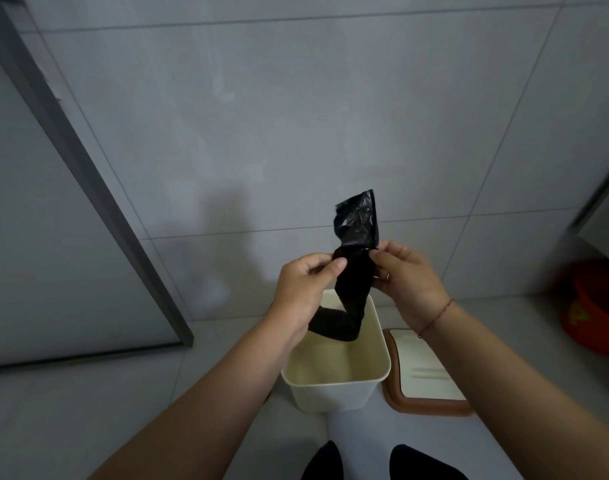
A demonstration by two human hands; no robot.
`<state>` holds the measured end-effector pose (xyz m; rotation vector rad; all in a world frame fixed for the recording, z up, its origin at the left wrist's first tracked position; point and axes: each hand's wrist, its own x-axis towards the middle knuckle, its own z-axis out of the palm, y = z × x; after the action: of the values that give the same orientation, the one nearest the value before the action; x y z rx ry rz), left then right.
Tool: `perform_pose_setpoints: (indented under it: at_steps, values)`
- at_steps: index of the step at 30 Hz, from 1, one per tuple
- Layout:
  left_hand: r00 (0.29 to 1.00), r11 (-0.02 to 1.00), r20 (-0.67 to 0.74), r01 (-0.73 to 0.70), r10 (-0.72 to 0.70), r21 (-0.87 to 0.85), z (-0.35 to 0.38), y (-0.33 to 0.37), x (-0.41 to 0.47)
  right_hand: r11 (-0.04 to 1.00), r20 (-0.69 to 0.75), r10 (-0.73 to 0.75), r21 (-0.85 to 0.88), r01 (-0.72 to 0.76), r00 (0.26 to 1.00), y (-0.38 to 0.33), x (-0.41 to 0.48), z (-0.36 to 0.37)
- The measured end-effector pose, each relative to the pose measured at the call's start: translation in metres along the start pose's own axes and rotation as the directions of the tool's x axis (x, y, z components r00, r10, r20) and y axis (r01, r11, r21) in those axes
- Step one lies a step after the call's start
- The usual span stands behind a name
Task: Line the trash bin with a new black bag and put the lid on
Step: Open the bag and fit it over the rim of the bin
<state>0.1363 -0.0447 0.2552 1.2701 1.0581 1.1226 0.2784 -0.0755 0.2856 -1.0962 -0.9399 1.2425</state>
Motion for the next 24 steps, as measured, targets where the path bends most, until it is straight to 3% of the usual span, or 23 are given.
perform_pose_setpoints:
  at_steps: [7,16,24]
  values:
    - [0.996,0.996,0.078,0.04,-0.034,-0.076,0.0,0.0,-0.002,0.995,-0.069,-0.097,-0.005,0.097,0.993,0.004,0.001,-0.003]
    - [0.971,0.998,0.24,0.022,-0.006,-0.066,0.001,0.011,-0.004,0.957,-0.064,-0.212,-0.214,0.194,0.975,0.001,0.002,-0.001]
    - [0.9,0.984,0.413,0.079,-0.14,0.161,-0.012,0.017,-0.004,0.931,-0.123,-0.267,-0.289,0.223,0.956,-0.021,0.014,-0.003]
